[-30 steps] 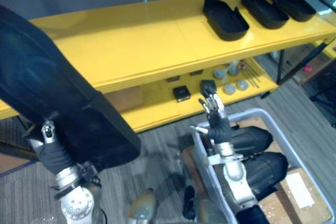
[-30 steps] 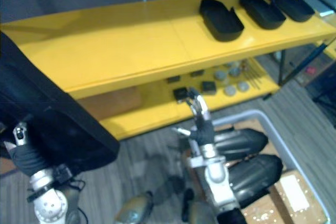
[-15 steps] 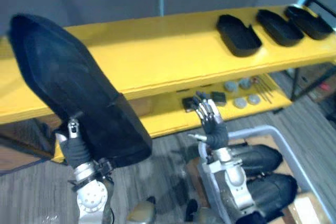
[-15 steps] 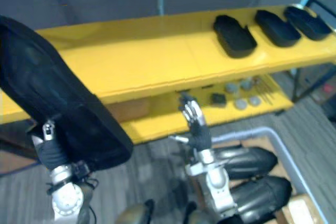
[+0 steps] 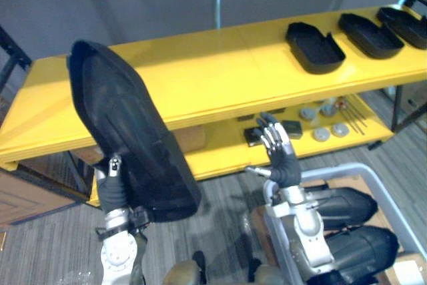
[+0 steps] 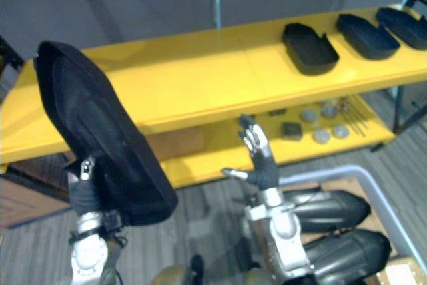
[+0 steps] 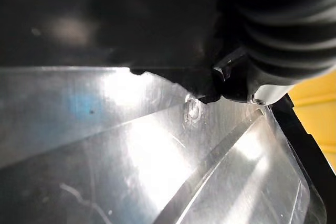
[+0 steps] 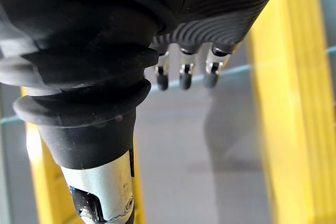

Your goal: Walk over and take plastic housings, then place them on the shelf

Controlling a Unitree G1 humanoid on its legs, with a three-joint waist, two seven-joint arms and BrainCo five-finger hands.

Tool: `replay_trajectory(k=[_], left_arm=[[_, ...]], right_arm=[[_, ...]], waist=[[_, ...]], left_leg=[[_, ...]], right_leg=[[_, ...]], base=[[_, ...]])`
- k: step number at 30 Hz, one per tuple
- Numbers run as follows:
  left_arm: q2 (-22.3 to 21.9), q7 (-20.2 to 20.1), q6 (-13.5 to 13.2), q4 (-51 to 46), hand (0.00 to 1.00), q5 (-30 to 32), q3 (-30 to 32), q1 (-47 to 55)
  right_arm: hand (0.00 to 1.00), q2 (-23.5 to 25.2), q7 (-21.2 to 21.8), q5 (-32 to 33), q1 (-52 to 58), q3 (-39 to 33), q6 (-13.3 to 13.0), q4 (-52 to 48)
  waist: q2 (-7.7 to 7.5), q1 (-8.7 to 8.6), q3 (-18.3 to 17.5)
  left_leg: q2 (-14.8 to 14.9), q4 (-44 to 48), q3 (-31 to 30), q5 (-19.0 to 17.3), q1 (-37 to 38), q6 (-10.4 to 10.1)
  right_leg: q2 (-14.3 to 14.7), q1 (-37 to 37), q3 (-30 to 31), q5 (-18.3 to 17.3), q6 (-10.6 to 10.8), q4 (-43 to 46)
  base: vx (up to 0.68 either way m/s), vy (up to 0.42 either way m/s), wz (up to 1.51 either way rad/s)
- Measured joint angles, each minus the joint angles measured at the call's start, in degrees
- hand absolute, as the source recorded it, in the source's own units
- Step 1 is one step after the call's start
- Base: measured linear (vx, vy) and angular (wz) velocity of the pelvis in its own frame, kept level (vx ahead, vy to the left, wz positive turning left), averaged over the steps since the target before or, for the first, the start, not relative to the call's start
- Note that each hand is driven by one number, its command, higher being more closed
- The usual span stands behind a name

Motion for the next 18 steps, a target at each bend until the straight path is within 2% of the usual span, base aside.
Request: replay_trajectory(k=[5,8,11,12,14,18], left_arm=[[0.0,3.6,0.0,1.0,1.00,1.6,0.0,0.2],[0.0,3.8,0.0,1.1,1.00,1.6,0.5,1.1],[0.0,3.5,0.1,2.5,1.00,3.9,2.0,1.8],[0.0,2.5,0.1,2.5,1.00,3.9,3.2,2.5],[0.0,2.2,0.0,2.5,1.00,3.9,3.9,2.9],[-0.1,1.9,0.0,1.8,1.00,3.9,5.0,3.5]], right_arm=[[0.00,0.6,1.4,-0.1,1.7,-0.4,0.1,0.7],[0.00,0.6,1.5,-0.2,2.1,-0.4,0.4,1.5],[0.00,0.8,-0.4,-1.0,2.9,-0.4,0.4,4.0],[0.00,0.9,-2.6,-2.0,2.9,-0.4,0.4,4.8],[0.00,1.2,-4.4,-2.3,2.9,-0.4,0.4,5.2],[0.00,2.1,-5.2,-2.5,3.1,-0.6,0.4,5.2]], waist=[[-0.03,-0.11,0.0],[-0.21,0.17,0.2],[-0.81,0.45,0.6],[-1.16,0.74,0.8],[-1.40,1.11,0.9],[-1.78,1.65,1.0]], left_leg=[[0.0,-0.6,0.7,-0.1,0.1,0.1],[-0.3,-1.2,0.6,-0.1,1.1,0.2],[-0.6,-1.1,-0.5,-0.2,1.4,0.3],[-0.5,-1.0,-0.4,-0.3,1.4,0.5],[-0.5,-1.0,-0.1,-0.5,1.6,0.7],[0.0,1.1,1.8,-2.5,1.7,0.7]], right_leg=[[0.1,0.2,0.8,1.0,0.2,-1.9],[0.0,1.3,0.6,1.1,0.3,-2.4],[-0.2,2.7,-0.6,1.2,0.6,-2.8],[-0.2,2.9,-0.6,1.4,0.7,-2.9],[-0.1,2.9,-0.3,1.5,0.8,-3.0],[0.2,3.4,1.6,2.0,0.8,-3.9]], base=[[0.00,0.025,-0.07],[0.01,0.005,0.03],[0.03,0.006,0.18],[0.00,0.000,0.00],[0.02,0.006,-0.06],[0.02,0.034,-0.28]])
